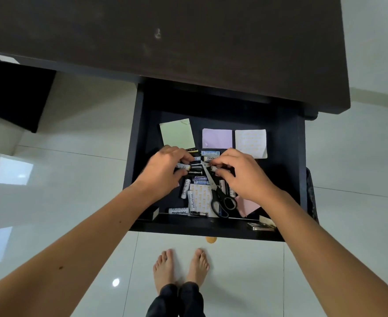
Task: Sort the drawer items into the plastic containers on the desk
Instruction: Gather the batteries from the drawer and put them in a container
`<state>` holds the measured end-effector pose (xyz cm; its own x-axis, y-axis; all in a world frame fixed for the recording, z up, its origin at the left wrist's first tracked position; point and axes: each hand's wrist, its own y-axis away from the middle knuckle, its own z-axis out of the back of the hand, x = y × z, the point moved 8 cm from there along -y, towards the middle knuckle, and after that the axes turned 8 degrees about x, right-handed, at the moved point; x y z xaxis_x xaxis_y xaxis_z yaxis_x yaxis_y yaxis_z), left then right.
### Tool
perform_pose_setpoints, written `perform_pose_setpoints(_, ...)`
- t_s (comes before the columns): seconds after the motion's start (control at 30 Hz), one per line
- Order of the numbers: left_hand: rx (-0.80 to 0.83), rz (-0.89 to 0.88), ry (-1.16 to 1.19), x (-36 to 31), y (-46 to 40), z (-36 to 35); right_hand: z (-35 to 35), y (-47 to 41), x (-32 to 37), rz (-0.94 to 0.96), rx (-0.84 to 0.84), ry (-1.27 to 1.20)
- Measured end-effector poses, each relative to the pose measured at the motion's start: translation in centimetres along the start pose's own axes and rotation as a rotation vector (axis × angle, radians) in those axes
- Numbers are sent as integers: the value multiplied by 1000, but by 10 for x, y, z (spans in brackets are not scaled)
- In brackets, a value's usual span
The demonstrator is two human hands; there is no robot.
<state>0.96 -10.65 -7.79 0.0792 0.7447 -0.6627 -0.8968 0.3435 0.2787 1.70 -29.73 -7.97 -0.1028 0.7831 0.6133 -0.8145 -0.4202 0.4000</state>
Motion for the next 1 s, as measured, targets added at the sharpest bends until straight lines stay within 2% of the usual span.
perform_pose_setpoints(0.17, -93, -40, 79, -4, -1, 9, 9, 7, 0, 12, -62, -106)
perform_pose_setpoints(0.33, -84, -43, 120, -7, -5, 8, 5, 3, -4, -39, -7, -118)
perform_pose_setpoints(0.57, -12, -55, 32, -5, -11, -7, 3, -11, -4, -13, -58, 3)
perform_pose_setpoints(0.73, -15, -33, -9, 0, -16, -12, -1, -15, -9, -12, -26, 44)
perform_pose_setpoints(1.0, -55, -53, -11, -2, -16, -8, 6, -6, -7, 10, -41, -79)
